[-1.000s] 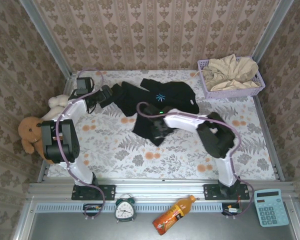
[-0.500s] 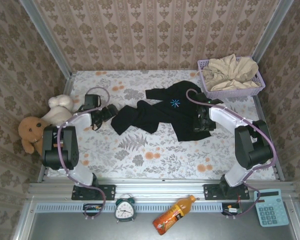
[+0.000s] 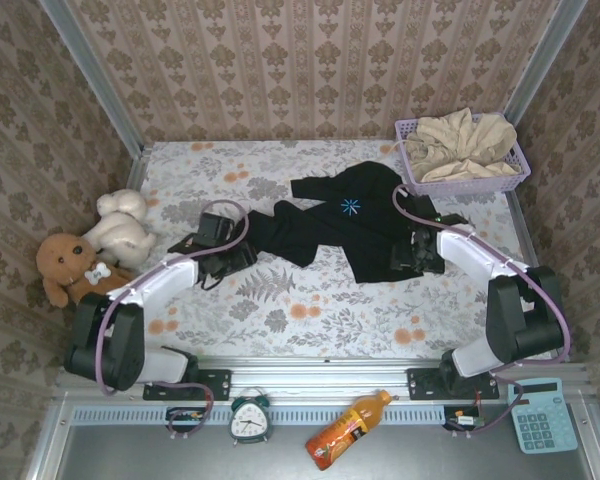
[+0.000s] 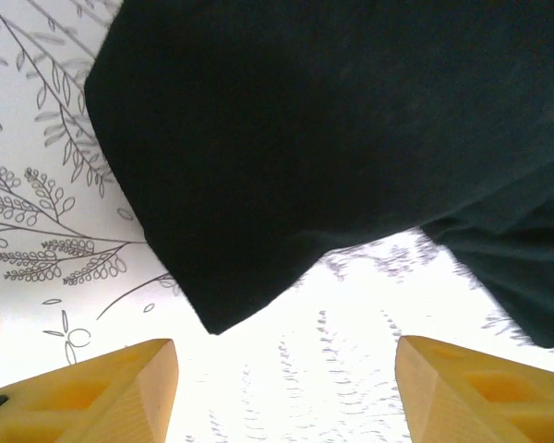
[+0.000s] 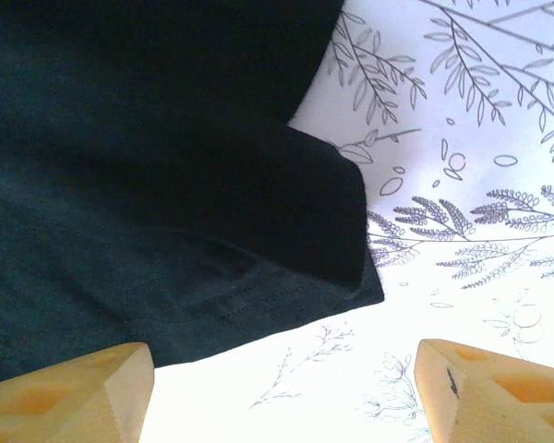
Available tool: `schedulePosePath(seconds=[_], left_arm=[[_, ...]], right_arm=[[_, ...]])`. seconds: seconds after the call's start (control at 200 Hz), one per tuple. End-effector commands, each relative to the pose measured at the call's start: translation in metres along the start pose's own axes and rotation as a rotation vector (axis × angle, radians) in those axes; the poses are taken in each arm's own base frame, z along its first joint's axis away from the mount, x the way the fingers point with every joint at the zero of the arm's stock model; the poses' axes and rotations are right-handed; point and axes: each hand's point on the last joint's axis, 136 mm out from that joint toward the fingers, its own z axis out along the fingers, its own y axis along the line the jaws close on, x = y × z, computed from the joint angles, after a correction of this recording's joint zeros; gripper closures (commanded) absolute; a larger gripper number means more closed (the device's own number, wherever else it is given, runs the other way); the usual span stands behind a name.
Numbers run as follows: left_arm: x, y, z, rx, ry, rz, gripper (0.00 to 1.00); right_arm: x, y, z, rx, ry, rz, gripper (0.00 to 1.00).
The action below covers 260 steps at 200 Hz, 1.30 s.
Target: Fold and stack the mixed laundry pile
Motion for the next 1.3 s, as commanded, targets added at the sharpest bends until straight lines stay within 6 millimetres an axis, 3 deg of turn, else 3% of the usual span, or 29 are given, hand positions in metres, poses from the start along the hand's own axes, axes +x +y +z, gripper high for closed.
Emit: schedulePosePath(seconds=[0.0, 0.115, 0.15, 0.235, 0.28, 0.35, 0.465, 0.5, 0.58, 0.67, 0.74, 0.815, 0.89, 0.98, 1.13, 1.175, 1.235, 1.27, 1.295], left_arm=[[0.000, 0.011, 0.011, -0.114, -0.007, 0.088, 0.36], [-0.007, 0.002, 0.025, -0.108, -0.015, 0.121, 0.46], [-0.008, 0.001, 0.028, -0.111, -0.010, 0.126, 0.56], [-0.012, -0.002, 0.028, -0.115, -0.012, 0.134, 0.89], [-0.017, -0.006, 0.022, -0.103, -0.028, 0.137, 1.00], [-0.028, -0.013, 0.005, -0.086, -0.059, 0.141, 1.00], [-0.060, -0.018, -0.038, -0.061, -0.163, 0.137, 1.00], [-0.072, -0.016, -0.052, -0.047, -0.200, 0.122, 1.00], [-0.099, -0.009, -0.085, 0.005, -0.278, 0.046, 1.00], [-0.121, -0.003, -0.115, 0.069, -0.367, -0.026, 1.00], [-0.127, 0.001, -0.125, 0.063, -0.409, -0.029, 1.00], [-0.123, 0.007, -0.123, 0.041, -0.388, -0.034, 1.00], [-0.116, 0.026, -0.112, -0.007, -0.375, -0.062, 1.00], [-0.116, 0.052, -0.085, -0.022, -0.356, -0.124, 1.00], [-0.141, 0.078, -0.033, -0.048, -0.283, -0.208, 1.00], [-0.148, 0.087, -0.021, -0.083, -0.255, -0.234, 0.67], [-0.153, 0.088, -0.012, -0.078, -0.223, -0.254, 0.31], [-0.155, 0.085, -0.011, -0.078, -0.224, -0.251, 0.15], [-0.155, 0.084, -0.012, -0.078, -0.232, -0.245, 0.09]], right_arm=[[0.005, 0.003, 0.005, -0.039, 0.014, 0.042, 0.24], [0.009, 0.003, 0.012, -0.047, 0.046, 0.059, 0.24], [0.010, 0.006, 0.014, -0.060, 0.053, 0.064, 0.24], [0.014, 0.014, 0.020, -0.108, 0.070, 0.089, 0.25], [0.016, 0.019, 0.025, -0.132, 0.080, 0.104, 0.27], [0.020, 0.020, 0.032, -0.135, 0.101, 0.119, 0.38], [0.016, 0.013, 0.037, -0.082, 0.095, 0.123, 0.81], [0.013, 0.010, 0.036, -0.066, 0.083, 0.123, 0.90], [0.003, 0.007, 0.033, -0.055, 0.055, 0.126, 0.97], [-0.003, 0.005, 0.032, -0.053, 0.043, 0.126, 0.97], [-0.005, 0.006, 0.034, -0.053, 0.045, 0.125, 0.97], [-0.005, 0.005, 0.035, -0.046, 0.050, 0.122, 0.97], [-0.005, 0.004, 0.037, -0.042, 0.051, 0.120, 0.96], [-0.006, 0.006, 0.039, -0.050, 0.047, 0.118, 0.96], [-0.012, 0.010, 0.041, -0.056, 0.052, 0.115, 0.96], [-0.015, 0.012, 0.040, -0.067, 0.049, 0.117, 0.96], [-0.015, 0.013, 0.040, -0.072, 0.046, 0.121, 0.95], [-0.015, 0.013, 0.038, -0.075, 0.042, 0.123, 0.94], [-0.015, 0.014, 0.038, -0.077, 0.040, 0.122, 0.94]])
